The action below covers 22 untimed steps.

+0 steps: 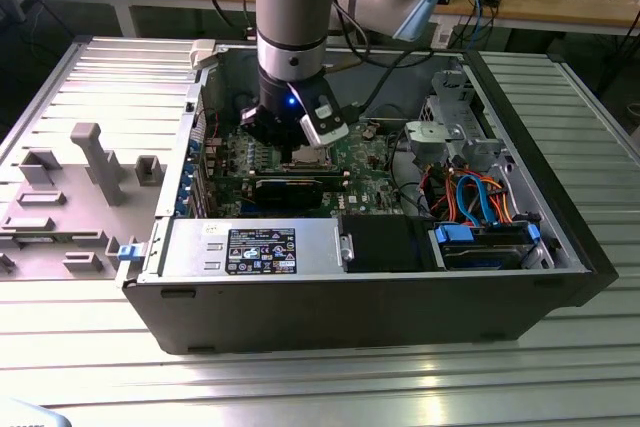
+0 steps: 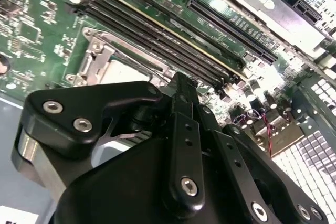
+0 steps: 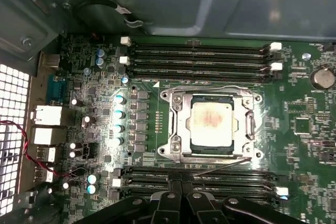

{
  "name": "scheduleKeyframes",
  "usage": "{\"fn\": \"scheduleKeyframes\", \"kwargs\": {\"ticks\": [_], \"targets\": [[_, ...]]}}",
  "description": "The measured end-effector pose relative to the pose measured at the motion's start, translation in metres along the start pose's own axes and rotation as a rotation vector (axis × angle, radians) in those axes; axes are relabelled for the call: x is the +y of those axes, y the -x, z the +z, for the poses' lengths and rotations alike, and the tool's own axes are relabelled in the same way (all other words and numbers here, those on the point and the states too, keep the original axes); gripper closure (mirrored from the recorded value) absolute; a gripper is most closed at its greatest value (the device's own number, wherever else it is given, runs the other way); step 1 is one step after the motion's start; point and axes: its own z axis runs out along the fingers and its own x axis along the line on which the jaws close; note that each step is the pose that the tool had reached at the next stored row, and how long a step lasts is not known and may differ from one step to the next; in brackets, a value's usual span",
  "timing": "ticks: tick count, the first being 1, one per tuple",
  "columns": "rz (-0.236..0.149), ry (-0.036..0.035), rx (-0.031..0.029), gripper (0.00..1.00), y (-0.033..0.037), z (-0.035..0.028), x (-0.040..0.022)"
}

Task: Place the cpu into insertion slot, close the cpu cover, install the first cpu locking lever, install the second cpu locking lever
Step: 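Install the second cpu locking lever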

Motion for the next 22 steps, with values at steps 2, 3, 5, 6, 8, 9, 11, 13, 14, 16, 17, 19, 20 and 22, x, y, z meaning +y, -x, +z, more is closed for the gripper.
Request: {"fn": "scheduleKeyframes", "kwargs": {"ticks": [2,3,5,6,8,9,11,13,14,16,17,19,20,22], "targets": [[0.000,0.0000,0.0000,0.89,-0.0046,0.0059,-0.0003],[0.000,0.0000,0.0001,0.89,-0.0074,0.0088,-0.0005],[0.000,0.0000,-0.0001,0.89,-0.0101,0.0131,-0.0009],[0.000,0.0000,0.0000,0.89,-0.0108,0.0150,-0.0011],[0.000,0.0000,0.0000,0.89,-0.0118,0.0195,-0.0016],[0.000,0.0002,-0.0001,0.89,-0.0122,0.0213,-0.0018],[0.000,0.0016,-0.0001,0.89,-0.0130,0.0237,-0.0018],[0.000,0.0017,-0.0002,0.89,-0.0134,0.0258,-0.0017],[0.000,0.0016,0.0001,0.89,-0.0135,0.0263,-0.0014],[-0.001,0.0026,0.0000,0.89,-0.0134,0.0277,0.0004],[-0.001,0.0035,-0.0001,0.89,-0.0133,0.0286,0.0017],[-0.002,0.0047,0.0000,0.89,-0.0131,0.0311,0.0046],[-0.002,0.0053,-0.0002,0.89,-0.0131,0.0320,0.0053],[-0.003,0.0054,0.0004,0.89,-0.0131,0.0337,0.0066]]}}
